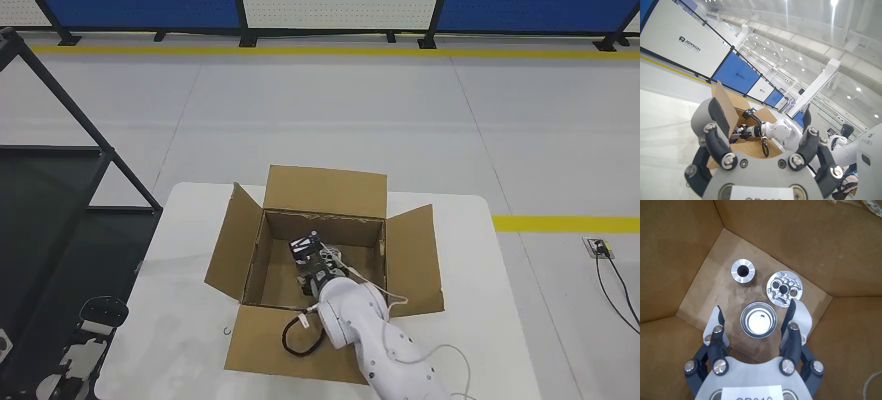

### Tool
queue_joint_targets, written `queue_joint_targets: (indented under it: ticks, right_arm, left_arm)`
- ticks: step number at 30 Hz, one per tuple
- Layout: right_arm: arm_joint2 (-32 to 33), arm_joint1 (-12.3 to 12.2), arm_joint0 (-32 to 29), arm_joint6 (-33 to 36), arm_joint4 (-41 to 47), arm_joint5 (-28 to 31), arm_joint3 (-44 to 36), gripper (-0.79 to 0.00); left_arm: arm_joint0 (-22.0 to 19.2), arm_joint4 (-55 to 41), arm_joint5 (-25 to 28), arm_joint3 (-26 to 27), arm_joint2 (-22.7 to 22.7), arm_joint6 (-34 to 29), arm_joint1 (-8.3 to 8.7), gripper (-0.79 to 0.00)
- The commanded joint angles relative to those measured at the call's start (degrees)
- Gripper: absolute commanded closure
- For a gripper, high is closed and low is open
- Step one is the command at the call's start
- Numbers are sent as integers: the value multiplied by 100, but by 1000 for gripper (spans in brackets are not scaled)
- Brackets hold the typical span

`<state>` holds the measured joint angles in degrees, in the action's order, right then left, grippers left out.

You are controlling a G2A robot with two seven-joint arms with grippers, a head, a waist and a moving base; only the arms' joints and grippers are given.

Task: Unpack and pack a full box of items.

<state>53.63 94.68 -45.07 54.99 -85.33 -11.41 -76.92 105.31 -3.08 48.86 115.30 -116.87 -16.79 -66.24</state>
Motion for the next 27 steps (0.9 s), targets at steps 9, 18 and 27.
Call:
queue_joint_targets:
  ticks: [9,18,27]
  right_arm:
    - [818,-202,-1357,-490,480,446,-2436,-785]
    - [1306,-327,-2094,-294,1410,1394,-3404,-785]
    - [1352,-340,-2130,-449,1527,1449,-3353,-785]
  left_arm:
    - [0,0,0,0,0,0,0,-785]
    - [0,0,0,0,0,0,0,-785]
    - [-216,6,-570,-38,34,185,-5,-785]
